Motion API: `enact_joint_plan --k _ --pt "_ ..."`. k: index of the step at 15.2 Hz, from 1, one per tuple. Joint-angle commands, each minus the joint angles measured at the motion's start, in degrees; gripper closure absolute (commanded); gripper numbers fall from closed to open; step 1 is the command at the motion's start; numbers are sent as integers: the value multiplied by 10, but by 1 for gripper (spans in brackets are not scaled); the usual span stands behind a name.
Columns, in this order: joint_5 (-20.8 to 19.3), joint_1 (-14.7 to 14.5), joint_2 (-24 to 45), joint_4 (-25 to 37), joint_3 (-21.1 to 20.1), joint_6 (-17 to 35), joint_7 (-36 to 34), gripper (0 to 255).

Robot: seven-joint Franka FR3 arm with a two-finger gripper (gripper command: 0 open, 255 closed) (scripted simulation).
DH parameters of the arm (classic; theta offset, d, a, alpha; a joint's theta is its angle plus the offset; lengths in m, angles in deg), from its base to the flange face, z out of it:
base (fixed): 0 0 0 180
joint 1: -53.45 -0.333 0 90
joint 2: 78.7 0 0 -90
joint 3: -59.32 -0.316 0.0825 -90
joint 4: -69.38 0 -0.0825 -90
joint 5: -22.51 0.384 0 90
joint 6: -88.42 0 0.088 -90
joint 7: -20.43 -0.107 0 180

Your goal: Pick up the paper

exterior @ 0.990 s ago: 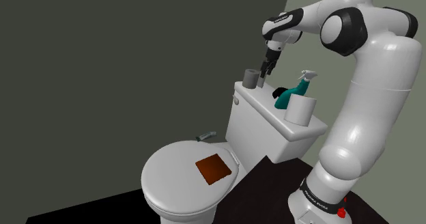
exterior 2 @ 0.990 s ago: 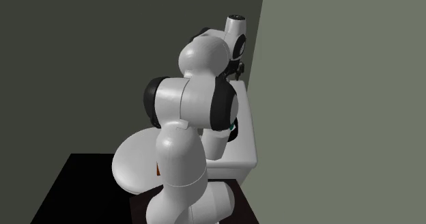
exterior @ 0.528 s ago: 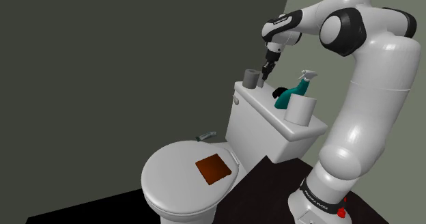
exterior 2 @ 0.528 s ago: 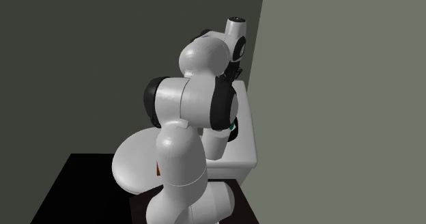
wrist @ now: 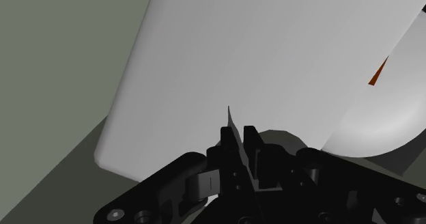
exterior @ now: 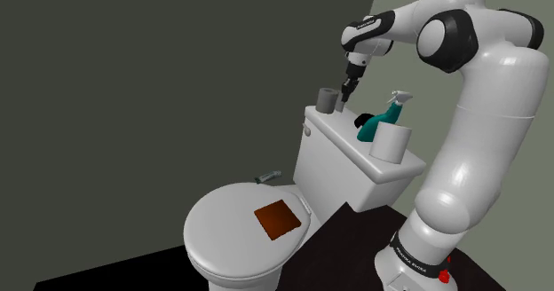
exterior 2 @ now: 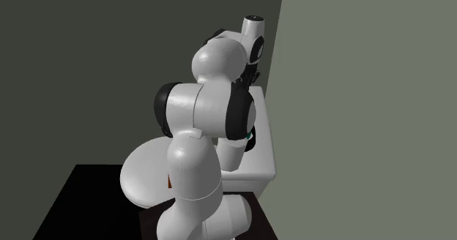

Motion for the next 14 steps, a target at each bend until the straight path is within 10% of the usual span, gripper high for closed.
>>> enact_joint_plan --k 1,14 --pt "-2 0 -2 13 0 -14 -2 255" --pt "-8 2 -9 91 3 -97 -9 255"
